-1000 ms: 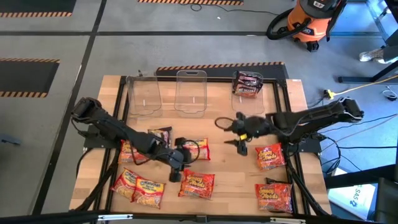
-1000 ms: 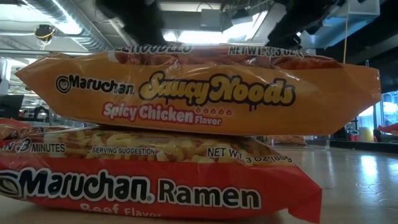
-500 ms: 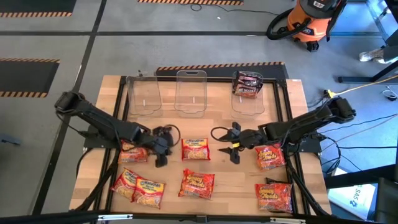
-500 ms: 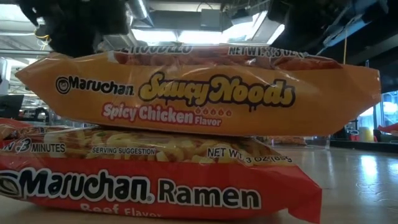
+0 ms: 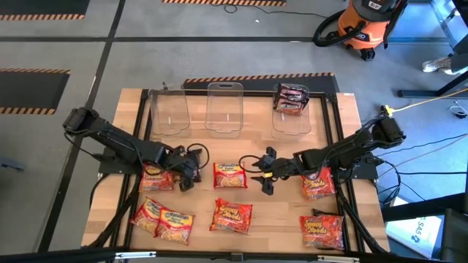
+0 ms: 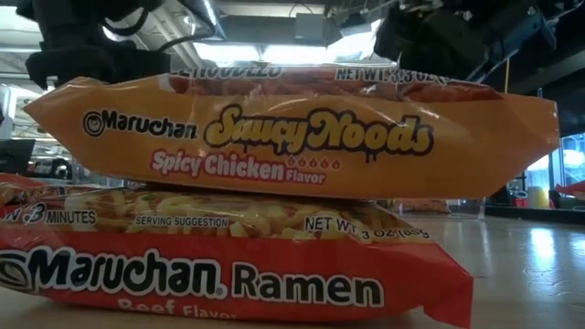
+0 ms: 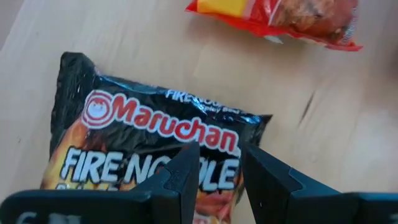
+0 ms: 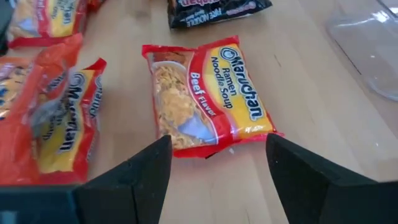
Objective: Sort Maruchan noodles
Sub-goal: Put the black noodle pack into the right transparent bin
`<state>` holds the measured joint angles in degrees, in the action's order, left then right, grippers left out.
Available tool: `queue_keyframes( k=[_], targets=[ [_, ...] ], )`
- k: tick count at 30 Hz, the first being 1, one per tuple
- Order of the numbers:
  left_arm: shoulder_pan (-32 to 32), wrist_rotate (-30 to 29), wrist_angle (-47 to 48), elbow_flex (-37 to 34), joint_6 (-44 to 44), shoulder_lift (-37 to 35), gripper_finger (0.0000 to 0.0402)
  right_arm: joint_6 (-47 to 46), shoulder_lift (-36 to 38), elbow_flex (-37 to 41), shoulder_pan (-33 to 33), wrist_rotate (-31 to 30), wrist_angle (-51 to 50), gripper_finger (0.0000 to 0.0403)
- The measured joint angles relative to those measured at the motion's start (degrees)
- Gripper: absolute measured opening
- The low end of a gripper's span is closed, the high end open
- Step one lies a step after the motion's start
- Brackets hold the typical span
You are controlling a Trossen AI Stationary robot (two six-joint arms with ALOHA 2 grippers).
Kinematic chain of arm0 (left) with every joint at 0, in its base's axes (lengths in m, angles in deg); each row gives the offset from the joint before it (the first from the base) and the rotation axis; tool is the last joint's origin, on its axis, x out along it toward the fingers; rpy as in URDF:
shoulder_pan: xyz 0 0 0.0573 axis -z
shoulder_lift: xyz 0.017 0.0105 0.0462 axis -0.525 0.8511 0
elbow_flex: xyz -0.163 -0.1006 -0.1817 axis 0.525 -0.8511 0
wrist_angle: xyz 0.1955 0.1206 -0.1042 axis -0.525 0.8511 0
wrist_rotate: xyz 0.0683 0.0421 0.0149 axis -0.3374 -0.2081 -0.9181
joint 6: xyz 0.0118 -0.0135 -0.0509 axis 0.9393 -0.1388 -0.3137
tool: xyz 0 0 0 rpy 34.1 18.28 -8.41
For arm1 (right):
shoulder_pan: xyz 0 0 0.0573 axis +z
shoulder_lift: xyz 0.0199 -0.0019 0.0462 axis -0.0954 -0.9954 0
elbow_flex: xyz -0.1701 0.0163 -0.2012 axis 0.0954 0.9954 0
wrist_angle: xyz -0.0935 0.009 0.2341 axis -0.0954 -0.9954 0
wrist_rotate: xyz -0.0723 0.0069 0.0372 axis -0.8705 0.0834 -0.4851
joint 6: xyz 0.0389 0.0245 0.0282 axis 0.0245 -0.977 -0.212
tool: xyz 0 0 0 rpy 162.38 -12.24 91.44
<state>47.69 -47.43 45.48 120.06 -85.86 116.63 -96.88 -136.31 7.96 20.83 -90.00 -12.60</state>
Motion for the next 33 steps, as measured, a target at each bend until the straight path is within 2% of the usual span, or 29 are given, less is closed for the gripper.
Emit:
queue_keyframes(
  k=[4,8,10,16,21,27,33],
  targets=[
    [-2.95,5.93,7.19,2.33,-0.31,0.0,0.0112,0.01,-1.19,0.0,0.0,-1.01,0.36,0.0241],
    [-5.61,11.3,10.3,1.6,-1.56,-0.02,0.0112,0.2,-1.42,0.0,0.0,-1.02,1.32,0.0241],
    [-6.49,11.55,10.84,0.17,-1.64,0.0,0.0112,0.2,-1.42,0.0,0.0,-1.0,1.27,0.0241],
    [-8.54,11.65,3.45,-1.34,1.88,0.0,0.0112,0.22,-1.42,0.0,0.0,-1.0,1.71,0.0241],
    [-10.25,8.26,-3.2,-1.37,5.92,0.17,0.0112,0.15,-1.42,0.0,0.0,-1.0,2.56,0.0241],
    [-12.02,7.32,-9.99,-1.35,9.16,4.97,0.0112,-0.11,-1.42,0.0,0.0,-1.0,2.84,0.0241],
    [-12.83,6.22,-14.13,0.01,10.62,7.15,0.0112,0.31,-3.32,-0.13,0.0,-0.9,11.43,0.0241]
  ],
)
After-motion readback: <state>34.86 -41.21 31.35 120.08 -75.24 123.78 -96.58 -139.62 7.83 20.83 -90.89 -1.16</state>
